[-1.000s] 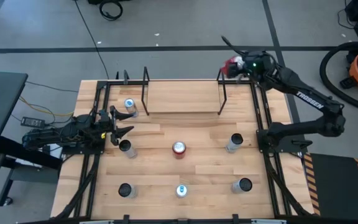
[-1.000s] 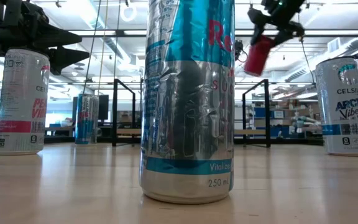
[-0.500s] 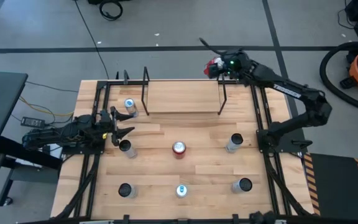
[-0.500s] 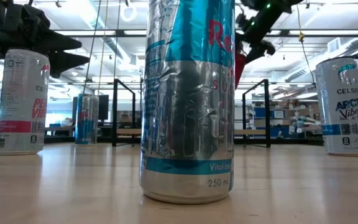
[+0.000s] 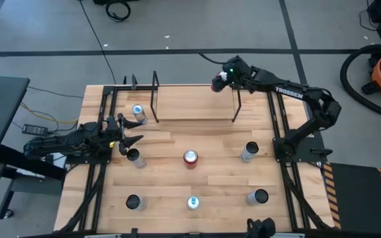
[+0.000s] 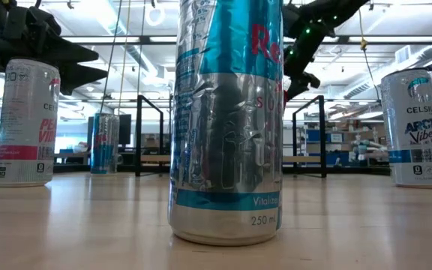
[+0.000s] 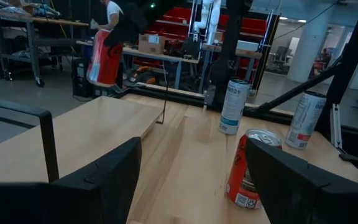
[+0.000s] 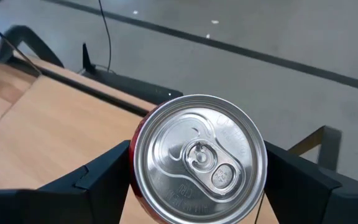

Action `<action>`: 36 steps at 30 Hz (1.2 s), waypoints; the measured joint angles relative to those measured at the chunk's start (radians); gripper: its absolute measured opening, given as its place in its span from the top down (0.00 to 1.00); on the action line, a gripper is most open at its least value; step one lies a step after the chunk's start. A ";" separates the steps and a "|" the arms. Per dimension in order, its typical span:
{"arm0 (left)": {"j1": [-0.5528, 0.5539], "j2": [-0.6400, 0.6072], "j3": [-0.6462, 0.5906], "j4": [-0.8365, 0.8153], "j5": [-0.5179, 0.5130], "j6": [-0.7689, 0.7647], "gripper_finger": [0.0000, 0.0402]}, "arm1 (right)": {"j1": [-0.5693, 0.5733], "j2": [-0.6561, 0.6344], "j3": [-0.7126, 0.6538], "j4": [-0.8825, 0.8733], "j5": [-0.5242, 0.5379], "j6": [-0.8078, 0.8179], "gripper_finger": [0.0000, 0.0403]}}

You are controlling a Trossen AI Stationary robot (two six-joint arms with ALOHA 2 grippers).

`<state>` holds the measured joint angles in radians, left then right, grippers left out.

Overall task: Place canned beverage on shelf
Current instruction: Put the top red soda can on the shelf

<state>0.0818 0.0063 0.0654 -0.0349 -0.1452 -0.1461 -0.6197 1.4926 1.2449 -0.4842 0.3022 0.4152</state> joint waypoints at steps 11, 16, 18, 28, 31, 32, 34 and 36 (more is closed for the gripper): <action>0.000 0.000 0.000 0.023 0.000 -0.004 0.28 | -0.005 0.031 0.000 -0.052 0.033 -0.036 0.22; 0.000 0.000 0.000 0.061 0.000 0.000 0.28 | 0.000 0.041 0.000 -0.040 0.037 -0.045 0.22; 0.000 0.000 0.000 0.080 0.000 0.000 0.28 | 0.002 0.046 -0.001 -0.044 0.037 -0.045 0.22; 0.000 0.000 0.000 0.174 0.001 -0.007 0.28 | 0.036 0.086 -0.001 -0.025 0.036 -0.042 0.22; 0.000 0.000 0.000 0.195 0.000 -0.008 0.28 | 0.039 0.102 -0.001 -0.005 0.034 -0.041 0.22; 0.000 0.000 0.000 0.198 0.000 -0.008 0.28 | 0.039 0.109 -0.001 -0.006 0.039 -0.042 0.22; 0.000 0.000 0.000 0.200 0.001 -0.008 0.28 | 0.037 0.122 -0.001 0.001 0.022 -0.041 0.22; 0.000 0.000 0.000 0.201 0.001 -0.012 0.28 | 0.037 0.138 0.004 0.001 0.014 -0.041 0.22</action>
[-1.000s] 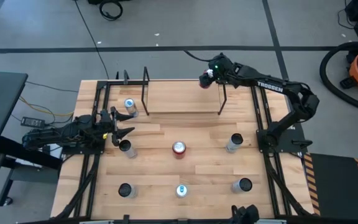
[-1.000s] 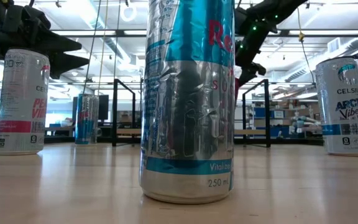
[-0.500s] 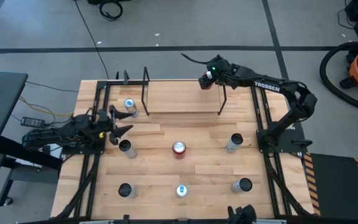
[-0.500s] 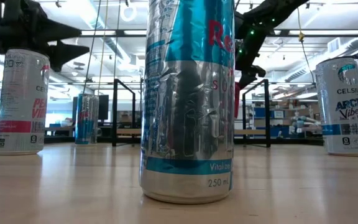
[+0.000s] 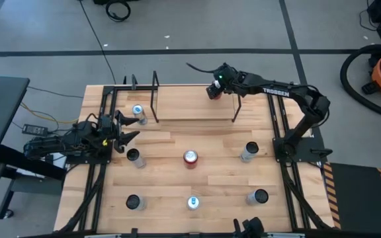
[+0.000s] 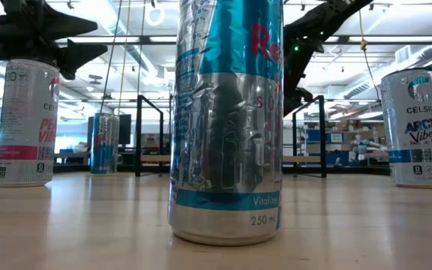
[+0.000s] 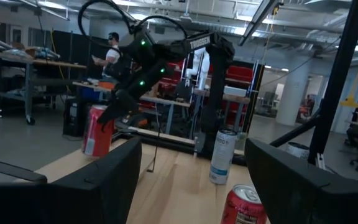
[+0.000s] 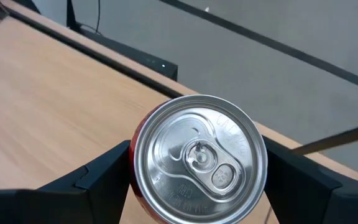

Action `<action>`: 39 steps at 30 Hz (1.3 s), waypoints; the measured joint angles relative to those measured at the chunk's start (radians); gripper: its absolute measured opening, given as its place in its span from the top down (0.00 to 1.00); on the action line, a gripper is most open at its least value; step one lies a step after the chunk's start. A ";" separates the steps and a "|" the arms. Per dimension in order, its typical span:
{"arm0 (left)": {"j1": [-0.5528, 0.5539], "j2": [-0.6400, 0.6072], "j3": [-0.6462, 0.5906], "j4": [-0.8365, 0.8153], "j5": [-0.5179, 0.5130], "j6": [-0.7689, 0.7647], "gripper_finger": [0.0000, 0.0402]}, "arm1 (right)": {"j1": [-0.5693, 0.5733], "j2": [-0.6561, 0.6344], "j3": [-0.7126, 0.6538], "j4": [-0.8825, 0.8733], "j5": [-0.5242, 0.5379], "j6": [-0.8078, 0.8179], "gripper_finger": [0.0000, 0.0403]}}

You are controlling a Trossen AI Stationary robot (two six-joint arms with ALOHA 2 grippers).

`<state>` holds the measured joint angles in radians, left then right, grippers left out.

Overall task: Place canned beverage on shelf
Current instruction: Put the top red soda can on the shelf

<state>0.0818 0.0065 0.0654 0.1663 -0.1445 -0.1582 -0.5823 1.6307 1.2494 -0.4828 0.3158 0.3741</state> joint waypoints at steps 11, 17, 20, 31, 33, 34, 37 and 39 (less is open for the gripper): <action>0.000 0.000 0.000 -0.007 0.000 -0.006 0.28 | 0.015 0.069 0.097 -0.053 -0.048 -0.060 0.21; 0.000 0.000 0.000 -0.008 0.000 -0.007 0.28 | 0.004 0.060 0.098 -0.042 -0.051 -0.063 0.16; 0.000 0.000 0.000 -0.008 0.000 -0.011 0.28 | -0.002 0.065 0.098 -0.035 -0.051 -0.063 0.14; 0.000 0.000 0.000 -0.008 0.000 -0.012 0.28 | -0.029 0.064 0.099 -0.009 -0.107 -0.063 0.12; 0.000 0.000 0.000 -0.008 0.000 -0.012 0.28 | -0.033 0.064 0.099 0.008 -0.108 -0.063 0.12; 0.000 0.000 0.000 -0.008 0.000 -0.012 0.28 | -0.034 0.064 0.099 0.018 -0.108 -0.063 0.12; 0.000 0.000 0.000 -0.008 0.000 -0.012 0.28 | -0.037 0.064 0.100 0.047 -0.117 -0.063 0.12; 0.000 0.000 0.000 -0.008 0.000 -0.012 0.28 | -0.041 0.064 0.112 0.039 -0.142 -0.067 0.12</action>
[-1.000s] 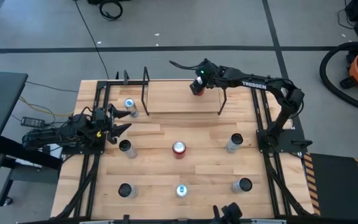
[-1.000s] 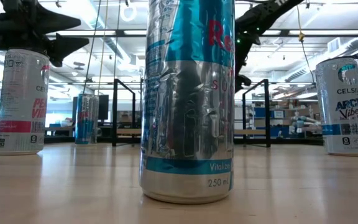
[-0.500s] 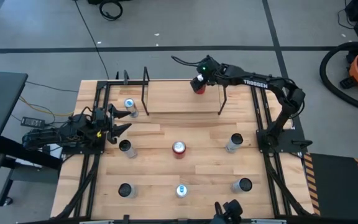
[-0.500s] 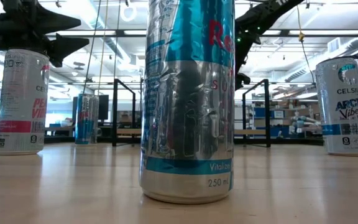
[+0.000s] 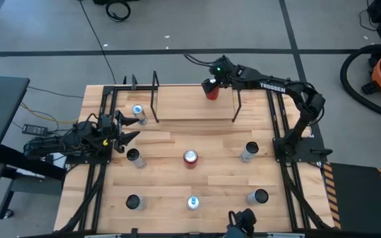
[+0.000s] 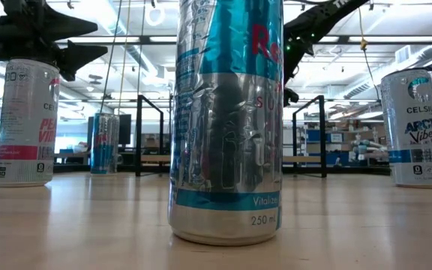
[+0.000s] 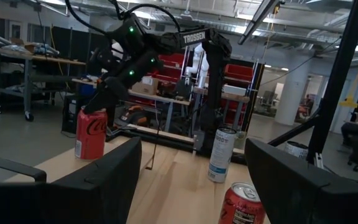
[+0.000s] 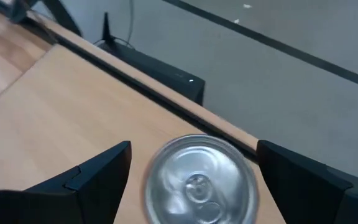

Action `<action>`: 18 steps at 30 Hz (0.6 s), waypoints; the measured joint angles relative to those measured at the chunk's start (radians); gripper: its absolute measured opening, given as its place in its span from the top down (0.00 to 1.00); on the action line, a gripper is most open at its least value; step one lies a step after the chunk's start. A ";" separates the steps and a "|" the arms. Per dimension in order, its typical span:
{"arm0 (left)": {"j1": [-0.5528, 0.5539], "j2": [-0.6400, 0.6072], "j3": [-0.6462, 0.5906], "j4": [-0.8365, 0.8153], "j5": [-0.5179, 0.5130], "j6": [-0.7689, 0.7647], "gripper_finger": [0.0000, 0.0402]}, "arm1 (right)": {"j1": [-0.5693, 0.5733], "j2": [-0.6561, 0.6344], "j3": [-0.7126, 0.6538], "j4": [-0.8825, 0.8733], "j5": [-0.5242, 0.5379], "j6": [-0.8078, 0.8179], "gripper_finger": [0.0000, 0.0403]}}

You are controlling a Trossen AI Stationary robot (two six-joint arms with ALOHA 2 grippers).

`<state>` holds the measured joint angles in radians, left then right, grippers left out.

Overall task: Place canned beverage on shelf
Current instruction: Put the top red soda can on the shelf

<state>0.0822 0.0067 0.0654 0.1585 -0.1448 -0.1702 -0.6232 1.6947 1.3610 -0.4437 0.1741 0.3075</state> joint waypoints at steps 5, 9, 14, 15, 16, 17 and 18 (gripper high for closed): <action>0.000 0.000 0.000 0.000 0.000 0.000 0.28 | -0.003 0.000 0.049 -0.021 -0.073 -0.057 0.12; 0.000 0.000 0.000 0.000 0.000 0.000 0.28 | -0.003 0.000 0.118 -0.123 -0.097 -0.111 0.12; 0.000 0.000 0.000 0.000 0.000 0.000 0.28 | -0.009 0.000 0.214 -0.277 -0.099 -0.260 0.12; 0.000 0.000 0.000 0.000 0.000 0.000 0.28 | -0.015 0.000 0.226 -0.291 -0.112 -0.297 0.12; 0.000 0.000 0.000 0.000 0.000 0.000 0.28 | -0.022 0.000 0.234 -0.293 -0.137 -0.323 0.13; 0.000 0.000 0.000 0.000 0.000 0.000 0.28 | -0.033 0.000 0.239 -0.292 -0.177 -0.343 0.13; 0.000 0.000 0.000 0.000 0.000 0.000 0.28 | -0.045 0.000 0.241 -0.293 -0.226 -0.356 0.13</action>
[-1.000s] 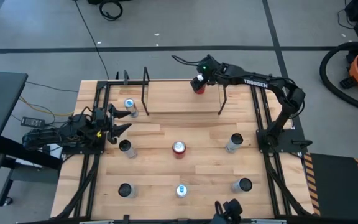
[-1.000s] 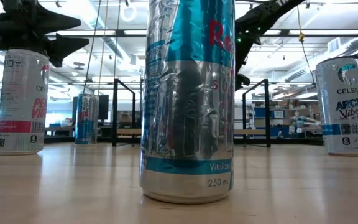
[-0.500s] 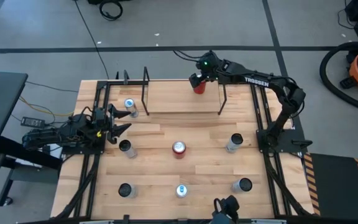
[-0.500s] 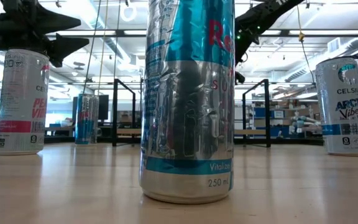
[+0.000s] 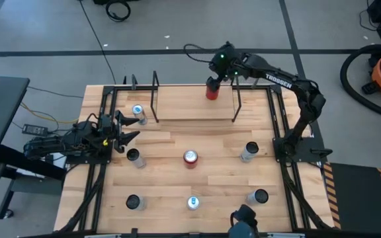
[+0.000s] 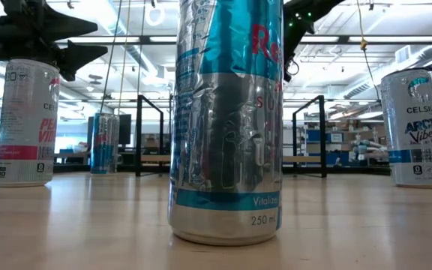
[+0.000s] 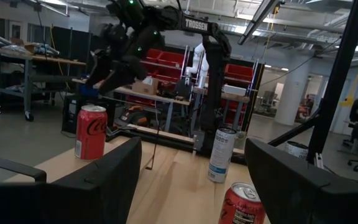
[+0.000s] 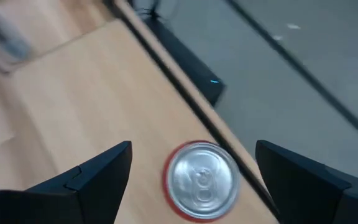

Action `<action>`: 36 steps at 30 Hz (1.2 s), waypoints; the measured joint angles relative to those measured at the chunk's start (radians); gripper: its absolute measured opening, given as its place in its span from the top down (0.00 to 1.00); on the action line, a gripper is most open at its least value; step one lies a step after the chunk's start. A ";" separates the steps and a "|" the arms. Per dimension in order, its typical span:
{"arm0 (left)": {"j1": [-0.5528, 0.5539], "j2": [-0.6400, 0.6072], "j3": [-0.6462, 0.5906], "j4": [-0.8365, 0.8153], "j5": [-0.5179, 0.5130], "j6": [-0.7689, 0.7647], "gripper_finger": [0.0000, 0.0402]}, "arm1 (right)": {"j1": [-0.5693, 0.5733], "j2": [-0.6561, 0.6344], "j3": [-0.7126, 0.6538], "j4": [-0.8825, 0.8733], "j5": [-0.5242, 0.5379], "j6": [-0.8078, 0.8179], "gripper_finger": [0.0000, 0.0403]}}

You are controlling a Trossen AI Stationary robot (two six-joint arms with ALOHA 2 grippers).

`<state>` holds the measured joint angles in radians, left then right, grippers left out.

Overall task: Place canned beverage on shelf
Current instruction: Put the top red soda can on the shelf

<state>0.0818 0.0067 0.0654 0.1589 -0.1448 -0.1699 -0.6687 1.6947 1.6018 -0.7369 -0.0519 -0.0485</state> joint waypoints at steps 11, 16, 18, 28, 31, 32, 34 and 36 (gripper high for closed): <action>0.000 0.000 0.000 -0.007 0.000 0.011 0.28 | -0.056 0.006 -0.037 -0.019 -0.079 -0.034 0.13; 0.000 0.000 0.000 -0.017 0.000 0.025 0.28 | -0.046 0.006 -0.063 -0.012 -0.077 -0.052 0.13; 0.000 0.000 0.000 -0.018 0.000 0.024 0.28 | -0.045 0.006 -0.063 -0.004 -0.073 -0.052 0.13; 0.000 0.000 0.000 -0.023 0.000 0.025 0.28 | -0.040 0.005 -0.125 0.016 -0.068 -0.049 0.13; 0.000 0.000 0.000 -0.023 0.000 0.025 0.28 | -0.039 0.005 -0.125 0.023 -0.057 -0.049 0.13; 0.000 0.000 0.000 -0.023 0.000 0.025 0.28 | -0.038 0.005 -0.125 0.026 -0.046 -0.049 0.13; 0.000 0.000 0.000 -0.023 0.000 0.025 0.28 | -0.038 0.005 -0.125 0.036 -0.038 -0.049 0.13; 0.000 0.000 0.000 -0.023 0.000 0.025 0.28 | -0.038 0.005 -0.125 0.051 -0.038 -0.049 0.13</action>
<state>0.0822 0.0067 0.0654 0.1364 -0.1450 -0.1448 -0.7064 1.7000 1.4773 -0.6860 -0.0902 -0.0971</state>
